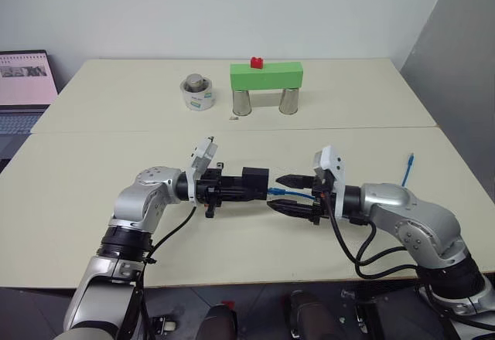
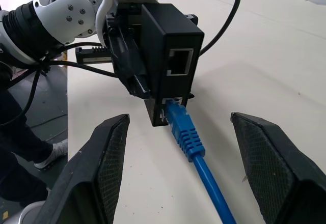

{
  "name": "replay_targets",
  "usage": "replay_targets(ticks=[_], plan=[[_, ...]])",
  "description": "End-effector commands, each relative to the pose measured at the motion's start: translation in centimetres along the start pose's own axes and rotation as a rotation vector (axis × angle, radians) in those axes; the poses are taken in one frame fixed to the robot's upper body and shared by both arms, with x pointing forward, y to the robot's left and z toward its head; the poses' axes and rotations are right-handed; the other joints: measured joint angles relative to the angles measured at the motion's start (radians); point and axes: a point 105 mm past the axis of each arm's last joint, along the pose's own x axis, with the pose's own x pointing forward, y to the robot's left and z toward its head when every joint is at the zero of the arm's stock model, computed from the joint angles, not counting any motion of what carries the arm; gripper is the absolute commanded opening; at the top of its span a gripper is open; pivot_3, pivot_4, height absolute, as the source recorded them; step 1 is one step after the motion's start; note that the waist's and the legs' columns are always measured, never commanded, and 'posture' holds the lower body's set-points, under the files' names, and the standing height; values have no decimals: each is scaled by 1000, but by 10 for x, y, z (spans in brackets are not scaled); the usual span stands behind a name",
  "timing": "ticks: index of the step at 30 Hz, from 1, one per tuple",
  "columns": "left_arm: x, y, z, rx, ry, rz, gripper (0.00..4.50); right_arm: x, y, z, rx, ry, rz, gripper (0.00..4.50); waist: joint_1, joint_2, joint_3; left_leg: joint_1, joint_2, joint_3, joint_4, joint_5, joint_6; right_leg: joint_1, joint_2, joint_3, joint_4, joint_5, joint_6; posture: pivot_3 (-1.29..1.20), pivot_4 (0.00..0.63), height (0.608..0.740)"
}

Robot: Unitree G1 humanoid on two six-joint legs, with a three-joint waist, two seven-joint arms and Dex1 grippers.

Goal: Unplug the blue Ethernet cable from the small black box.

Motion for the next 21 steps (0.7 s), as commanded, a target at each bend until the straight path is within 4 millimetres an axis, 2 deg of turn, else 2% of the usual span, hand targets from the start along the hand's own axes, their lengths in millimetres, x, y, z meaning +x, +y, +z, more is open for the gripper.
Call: replay_targets(ticks=[1, 3, 6, 11, 18, 21], plan=[[3, -3, 10, 61, 2, -26, 778, 0, 2, 12, -40, -23, 19, 3366, 0, 0, 0, 0, 0, 0, 0, 0, 0, 0, 0, 0, 0, 0, 0, 0, 150, 740], [3, -4, 9, 61, 4, -26, 778, 0, 1, 12, -35, -24, 21, 3366, 0, 0, 0, 0, 0, 0, 0, 0, 0, 0, 0, 0, 0, 0, 0, 0, 150, 740], [3, -5, 8, 64, 7, -27, 778, 0, 2, 12, -28, -24, 32, 2852, 0, 0, 0, 0, 0, 0, 0, 0, 0, 0, 0, 0, 0, 0, 0, 0, 150, 740], [3, -5, 9, 66, 0, -28, 778, 0, 3, 10, -34, -6, 42, 1569, 0, 0, 0, 0, 0, 0, 0, 0, 0, 0, 0, 0, 0, 0, 0, 0, 150, 740], [4, -8, 6, 80, 25, -49, 778, -1, 3, 9, -22, 9, 75, 140, 0, 0, 0, 0, 0, 0, 0, 0, 0, 0, 0, 0, 0, 0, 0, 0, 150, 740], [4, -10, 5, 86, 39, -67, 778, -2, 3, 9, -16, 19, 88, 38, 0, 0, 0, 0, 0, 0, 0, 0, 0, 0, 0, 0, 0, 0, 0, 0, 150, 740]])
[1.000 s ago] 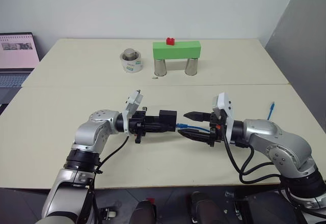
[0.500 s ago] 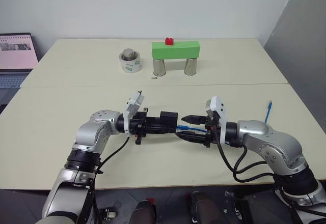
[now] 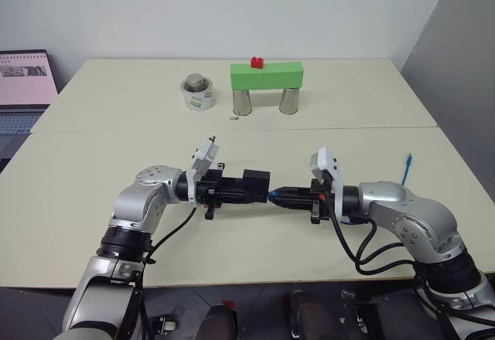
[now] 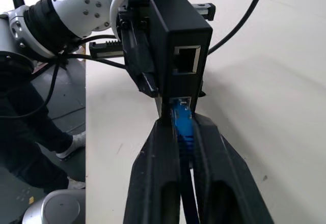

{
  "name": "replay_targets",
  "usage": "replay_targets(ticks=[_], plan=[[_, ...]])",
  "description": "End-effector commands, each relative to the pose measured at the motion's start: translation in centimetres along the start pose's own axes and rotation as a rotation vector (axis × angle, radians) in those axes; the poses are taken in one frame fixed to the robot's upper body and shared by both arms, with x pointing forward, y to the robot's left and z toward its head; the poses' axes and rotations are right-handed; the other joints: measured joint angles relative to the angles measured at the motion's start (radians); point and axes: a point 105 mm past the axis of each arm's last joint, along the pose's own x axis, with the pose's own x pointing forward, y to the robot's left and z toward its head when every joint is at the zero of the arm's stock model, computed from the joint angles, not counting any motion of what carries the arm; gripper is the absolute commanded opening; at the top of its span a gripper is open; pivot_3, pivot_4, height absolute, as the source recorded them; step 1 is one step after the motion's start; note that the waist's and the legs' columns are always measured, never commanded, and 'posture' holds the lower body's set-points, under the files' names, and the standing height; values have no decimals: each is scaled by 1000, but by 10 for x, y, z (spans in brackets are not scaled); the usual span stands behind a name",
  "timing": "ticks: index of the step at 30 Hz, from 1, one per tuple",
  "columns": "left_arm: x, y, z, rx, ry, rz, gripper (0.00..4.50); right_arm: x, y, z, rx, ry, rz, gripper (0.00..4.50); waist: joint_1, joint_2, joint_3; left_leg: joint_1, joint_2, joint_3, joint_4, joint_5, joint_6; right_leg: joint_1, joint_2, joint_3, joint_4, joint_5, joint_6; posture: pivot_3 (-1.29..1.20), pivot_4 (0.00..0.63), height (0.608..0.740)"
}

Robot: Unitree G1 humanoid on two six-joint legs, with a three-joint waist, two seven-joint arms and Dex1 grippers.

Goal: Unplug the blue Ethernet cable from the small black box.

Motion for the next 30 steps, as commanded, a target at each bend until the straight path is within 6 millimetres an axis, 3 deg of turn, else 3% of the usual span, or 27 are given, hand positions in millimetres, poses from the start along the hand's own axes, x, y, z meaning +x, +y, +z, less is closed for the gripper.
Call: replay_targets(ticks=[1, 11, 18, 25, 27, 30], plan=[[3, -7, 4, 54, 20, -49, 778, -4, -1, 10, -32, -7, 8, 37, 0, 0, 0, 0, 0, 0, 0, 0, 0, 0, 0, 0, 0, 0, 0, 0, 150, 740], [2, -15, -4, 76, 82, -81, 778, -5, 3, 4, -14, 50, 54, 36, 0, 0, 0, 0, 0, 0, 0, 0, 0, 0, 0, 0, 0, 0, 0, 0, 150, 740], [-21, 1, -11, 121, 159, 43, 778, -19, -5, -12, -10, 130, 18, 36, -1, 0, 0, 0, 0, 0, 0, 0, 0, 0, 0, 0, -1, 0, 0, 0, 150, 740], [-30, 5, -12, 113, 149, 100, 778, -25, -12, -17, -20, 140, -24, 35, -1, 0, 0, -1, 0, 0, 0, 0, 0, -1, 0, 0, -2, 0, 0, 0, 150, 740], [-31, 6, -10, 109, 134, 124, 778, -26, -36, -16, -69, 122, -156, 35, 0, -1, 1, -1, 0, 0, 0, 0, 1, -1, 0, 0, -2, 0, 0, 0, 150, 740], [-33, 11, -9, 105, 108, 188, 778, -41, -100, -22, -162, 140, -510, 35, -2, -1, 1, -1, 0, 0, 0, 0, 1, -1, 0, 0, -2, 0, 0, 0, 150, 740]])
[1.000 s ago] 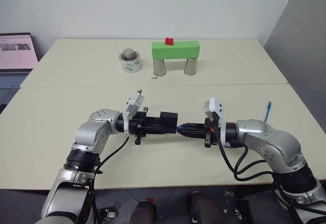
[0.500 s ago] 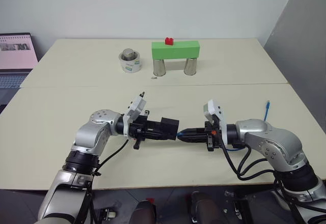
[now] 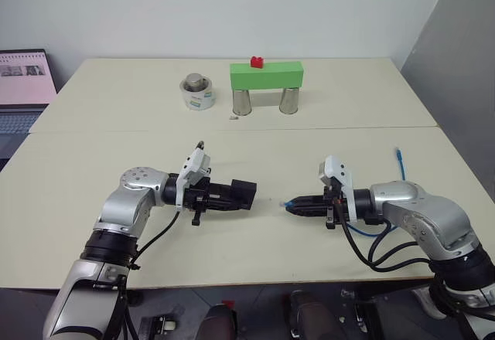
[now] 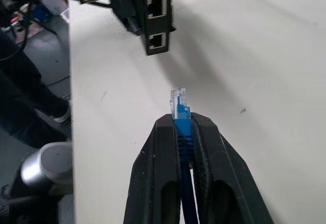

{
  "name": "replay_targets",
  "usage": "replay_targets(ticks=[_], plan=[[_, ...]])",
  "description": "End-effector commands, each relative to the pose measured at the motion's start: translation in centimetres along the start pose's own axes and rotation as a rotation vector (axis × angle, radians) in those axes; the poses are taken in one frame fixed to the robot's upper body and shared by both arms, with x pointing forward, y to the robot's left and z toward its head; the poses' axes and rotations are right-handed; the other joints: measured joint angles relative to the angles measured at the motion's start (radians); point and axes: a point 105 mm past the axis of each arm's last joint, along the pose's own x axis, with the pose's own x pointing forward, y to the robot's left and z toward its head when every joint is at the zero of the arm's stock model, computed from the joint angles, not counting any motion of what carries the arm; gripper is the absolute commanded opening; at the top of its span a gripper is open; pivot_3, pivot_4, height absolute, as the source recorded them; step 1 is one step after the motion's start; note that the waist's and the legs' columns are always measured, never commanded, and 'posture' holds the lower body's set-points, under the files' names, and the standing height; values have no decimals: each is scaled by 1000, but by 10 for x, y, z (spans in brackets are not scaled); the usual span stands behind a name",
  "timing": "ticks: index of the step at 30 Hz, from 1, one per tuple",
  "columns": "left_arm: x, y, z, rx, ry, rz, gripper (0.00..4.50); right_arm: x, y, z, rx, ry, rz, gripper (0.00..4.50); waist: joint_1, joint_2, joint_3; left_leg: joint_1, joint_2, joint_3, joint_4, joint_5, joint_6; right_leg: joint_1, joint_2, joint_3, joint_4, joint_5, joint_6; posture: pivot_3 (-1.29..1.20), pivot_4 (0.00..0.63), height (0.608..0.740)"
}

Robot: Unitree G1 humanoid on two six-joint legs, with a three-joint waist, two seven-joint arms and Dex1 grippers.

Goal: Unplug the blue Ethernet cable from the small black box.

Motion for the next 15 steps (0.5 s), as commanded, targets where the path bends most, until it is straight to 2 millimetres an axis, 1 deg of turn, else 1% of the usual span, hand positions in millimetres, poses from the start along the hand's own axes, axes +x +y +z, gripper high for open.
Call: replay_targets(ticks=[1, 2, 3, 5, 6, 7, 9, 11, 14, 15], plan=[[-5, 7, 9, 20, -51, 89, 778, -15, -83, -4, -123, 16, -458, 35, -2, 0, 0, 0, 0, 0, 0, 0, 0, 0, 0, 0, 0, 0, 0, 0, 150, 740], [-5, 7, 8, 18, -49, 102, 778, -19, -98, -8, -129, 26, -542, 35, -1, 0, 0, 0, 0, 1, 0, 0, 0, 0, 0, 1, 1, 1, 1, 0, 150, 740], [-4, 8, 6, 17, -48, 112, 778, -22, -108, -12, -131, 33, -602, 35, -1, 0, 0, 0, 0, 1, 1, 0, 0, 0, 0, 1, 1, 1, 1, 0, 150, 740], [-4, 9, 5, 9, -51, 130, 778, -28, -125, -17, -145, 46, -697, 745, 0, 0, 0, 0, 0, 1, 0, 0, 0, 0, 0, 1, 1, 1, 1, 0, 150, 740], [-4, 9, 5, 9, -57, 142, 778, -29, -129, -19, -145, 50, -717, 922, 0, 0, 0, 0, 0, 1, 0, 0, 0, -1, 0, 1, 1, 0, 1, 0, 150, 740], [-4, 11, 6, 10, -63, 160, 778, -28, -129, -20, -142, 46, -713, 1189, 1, 0, 1, 0, 0, 1, -1, 0, 0, -1, 0, 1, 1, 0, 0, 0, 150, 740], [-4, 17, 5, 26, -70, 212, 778, -23, -122, -19, -109, 13, -654, 1556, 1, 0, 1, 0, 0, 1, -3, 0, 0, -1, 0, 1, 0, 0, 0, 0, 150, 740], [-6, 23, 4, 37, -80, 264, 778, -22, -116, -16, -111, -3, -627, 2019, 1, 0, 1, 0, 0, 1, -5, 0, 0, -1, 0, 2, -1, 0, 0, 0, 150, 740], [-12, 42, 7, 64, -113, 418, 778, -27, -108, -9, -118, -26, -598, 2701, 1, 0, 1, 1, 0, 1, -6, 0, 0, -2, -1, 2, -1, 0, 0, 0, 150, 740], [-16, 51, 9, 59, -134, 489, 778, -27, -101, -5, -130, -39, -559, 2976, 2, 0, 1, 1, 0, 1, -7, 0, 0, -2, -1, 1, -1, 0, 0, 0, 150, 740]])
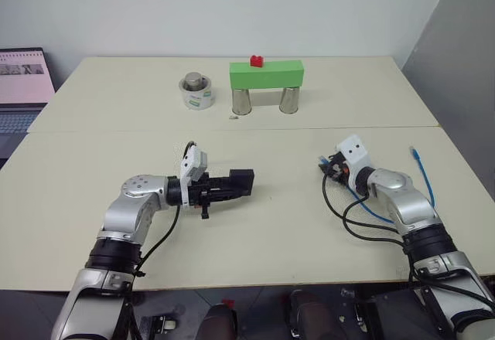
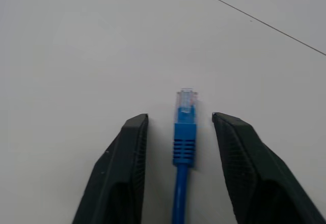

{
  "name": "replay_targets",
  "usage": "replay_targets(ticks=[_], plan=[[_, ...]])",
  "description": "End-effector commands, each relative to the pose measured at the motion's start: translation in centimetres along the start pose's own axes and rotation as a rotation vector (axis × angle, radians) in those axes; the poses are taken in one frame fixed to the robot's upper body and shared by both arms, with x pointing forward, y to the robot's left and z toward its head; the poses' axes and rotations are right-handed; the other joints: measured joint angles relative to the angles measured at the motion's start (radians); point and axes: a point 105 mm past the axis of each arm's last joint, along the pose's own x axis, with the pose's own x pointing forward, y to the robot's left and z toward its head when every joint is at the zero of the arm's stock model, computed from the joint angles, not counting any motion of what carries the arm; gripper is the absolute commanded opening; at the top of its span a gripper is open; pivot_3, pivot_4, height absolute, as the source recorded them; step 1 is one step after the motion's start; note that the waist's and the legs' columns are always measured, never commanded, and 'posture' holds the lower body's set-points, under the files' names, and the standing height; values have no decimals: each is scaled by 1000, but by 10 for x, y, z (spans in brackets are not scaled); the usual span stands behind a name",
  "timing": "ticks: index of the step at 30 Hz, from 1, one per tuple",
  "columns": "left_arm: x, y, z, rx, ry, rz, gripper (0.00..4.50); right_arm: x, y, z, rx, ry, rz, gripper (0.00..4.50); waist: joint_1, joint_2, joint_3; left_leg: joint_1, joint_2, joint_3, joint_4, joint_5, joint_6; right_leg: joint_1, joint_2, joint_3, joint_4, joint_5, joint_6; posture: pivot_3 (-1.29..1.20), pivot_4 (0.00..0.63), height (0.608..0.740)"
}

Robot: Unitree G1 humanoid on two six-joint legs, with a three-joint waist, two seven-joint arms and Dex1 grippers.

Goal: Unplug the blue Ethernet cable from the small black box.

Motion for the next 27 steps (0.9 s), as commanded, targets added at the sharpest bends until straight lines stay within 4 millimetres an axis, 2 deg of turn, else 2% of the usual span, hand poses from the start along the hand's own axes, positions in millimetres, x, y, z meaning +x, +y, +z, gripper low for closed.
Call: replay_targets(ticks=[1, 2, 5, 7, 9, 11, 13, 15, 20, 22, 27], plan=[[-8, 34, 16, 46, -88, 246, 778, -19, 9, 32, -25, -118, 94, 3198, 2, 0, 0, 0, 0, 0, 0, 0, 0, 0, 0, 0, 0, 0, 0, 0, 150, 740], [-9, 40, 16, 54, -97, 290, 778, -25, 20, 39, -41, -149, 163, 3403, 2, 0, 0, 0, 0, 0, 0, 0, 0, 0, 0, 0, 0, 0, 0, 0, 150, 740], [-17, 61, 13, 100, -139, 471, 778, -44, 61, 67, -78, -241, 349, 3403, 1, 0, 0, 0, 0, -1, 0, 0, 0, 0, 0, -1, 0, 0, 0, 0, 150, 740], [-21, 71, 12, 134, -145, 554, 778, -47, 71, 74, -90, -257, 372, 3403, -1, 0, 0, 0, 0, 0, 0, 0, 0, 0, 0, -1, 0, 0, 0, 0, 150, 740], [-33, 91, 14, 222, -158, 753, 778, -46, 85, 82, -106, -278, 392, 3403, 1, 0, 0, 1, 0, -1, 1, 0, 0, 1, 0, -1, 0, 0, 0, 0, 150, 740], [-38, 101, 14, 247, -179, 863, 778, -45, 96, 87, -108, -289, 416, 3403, 2, -1, 0, 1, 0, -1, 1, 0, 0, 1, 0, -1, 0, 0, 1, 0, 150, 740], [-37, 106, 8, 210, -194, 916, 778, -45, 105, 88, -105, -291, 444, 3403, 6, -1, 0, 1, 0, -1, 1, 0, 0, 1, 0, -1, 0, 0, 1, 0, 150, 740], [-32, 109, -6, 165, -184, 962, 778, -43, 112, 87, -115, -284, 465, 3403, 8, -1, 0, 0, -1, -1, 1, 0, 0, 2, -1, -1, -1, 1, 1, 0, 150, 740], [-27, 106, -42, 58, -127, 991, 778, -37, 111, 90, -131, -282, 449, 3403, 14, -1, 0, -2, -1, -1, 1, 0, 0, 3, -2, -2, -8, 3, 4, 0, 150, 740], [-29, 104, -52, 32, -107, 1001, 1486, -35, 106, 95, -127, -295, 417, 3446, 15, 0, 0, -1, -1, -1, 1, 0, 0, 3, -2, -2, -8, 5, 0, 0, 150, 740], [-31, 99, -62, 15, -97, 981, 2503, -35, 102, 100, -123, -304, 400, 3446, 12, 0, 0, 1, -1, -1, 0, 0, 0, 3, -1, -2, -6, 3, 4, 0, 150, 740]])
